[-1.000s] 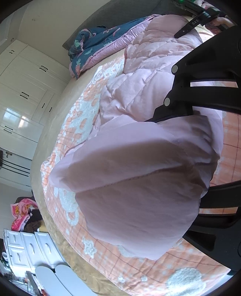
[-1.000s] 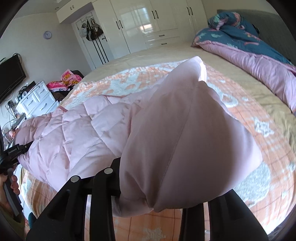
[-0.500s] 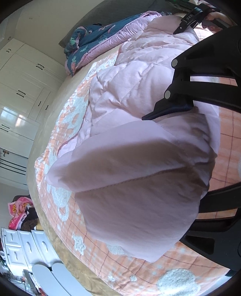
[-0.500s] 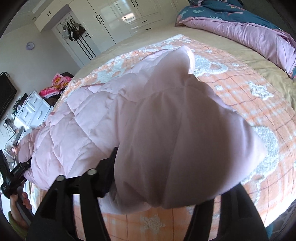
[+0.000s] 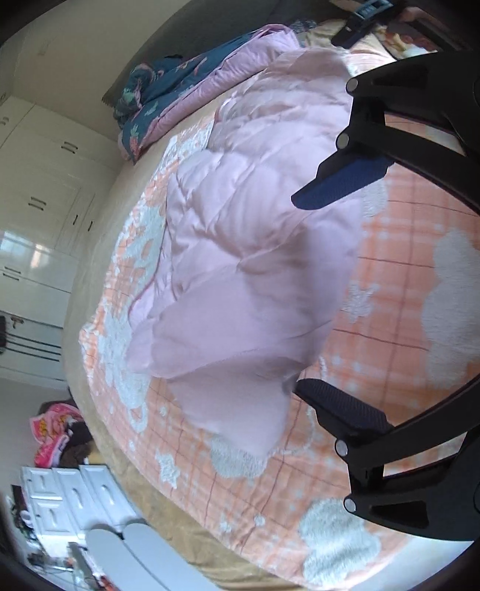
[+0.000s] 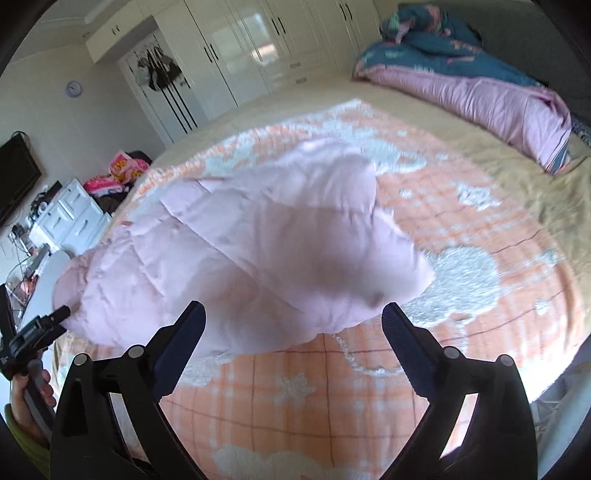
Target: Fold large clothes
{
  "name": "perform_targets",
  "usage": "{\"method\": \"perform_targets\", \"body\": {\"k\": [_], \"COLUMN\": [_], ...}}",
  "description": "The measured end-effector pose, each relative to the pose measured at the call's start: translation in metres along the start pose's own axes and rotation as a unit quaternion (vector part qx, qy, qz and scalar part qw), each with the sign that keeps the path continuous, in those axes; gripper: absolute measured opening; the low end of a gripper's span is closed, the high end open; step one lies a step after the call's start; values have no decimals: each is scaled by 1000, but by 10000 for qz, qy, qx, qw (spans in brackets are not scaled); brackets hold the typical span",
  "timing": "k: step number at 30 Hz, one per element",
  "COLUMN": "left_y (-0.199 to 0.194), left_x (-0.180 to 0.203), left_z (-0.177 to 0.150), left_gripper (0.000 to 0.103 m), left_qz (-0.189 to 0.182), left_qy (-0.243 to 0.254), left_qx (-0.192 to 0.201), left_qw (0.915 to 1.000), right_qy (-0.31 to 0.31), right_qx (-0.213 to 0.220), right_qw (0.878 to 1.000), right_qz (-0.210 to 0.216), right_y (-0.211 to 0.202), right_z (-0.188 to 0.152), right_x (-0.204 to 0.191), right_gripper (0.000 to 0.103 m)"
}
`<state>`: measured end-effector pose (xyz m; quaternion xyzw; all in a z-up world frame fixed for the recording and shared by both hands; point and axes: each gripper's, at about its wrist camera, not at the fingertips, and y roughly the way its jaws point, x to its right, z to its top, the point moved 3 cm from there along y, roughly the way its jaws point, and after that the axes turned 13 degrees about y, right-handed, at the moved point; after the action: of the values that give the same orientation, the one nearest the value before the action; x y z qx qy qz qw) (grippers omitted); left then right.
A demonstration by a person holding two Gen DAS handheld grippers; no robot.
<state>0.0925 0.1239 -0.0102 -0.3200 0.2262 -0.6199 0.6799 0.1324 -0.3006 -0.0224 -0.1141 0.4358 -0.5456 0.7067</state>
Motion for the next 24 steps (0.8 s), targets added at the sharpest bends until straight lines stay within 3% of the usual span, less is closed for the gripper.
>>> {"method": "perform_targets", "body": {"k": [5,14,24], "left_y": [-40,-78,-95], "left_x": [16,45,69], "left_z": [1,-10,-54], "left_gripper": [92,94,94], "left_qz": [-20,-19,-224], "left_qy": [251,466,599], "left_qx": [393,743,799], "left_qw": [9989,9961,9948], "right_qy": [-263,-871,-1445], "right_qx": [385,771,904], "right_qw": [9988,9925,9847], "right_qz": [155,380,360], "right_y": [-39,-86,-110], "right_z": [-4,-25,-65], "right_x": [-15,-42,-59], "right_gripper": [99,99,99]}}
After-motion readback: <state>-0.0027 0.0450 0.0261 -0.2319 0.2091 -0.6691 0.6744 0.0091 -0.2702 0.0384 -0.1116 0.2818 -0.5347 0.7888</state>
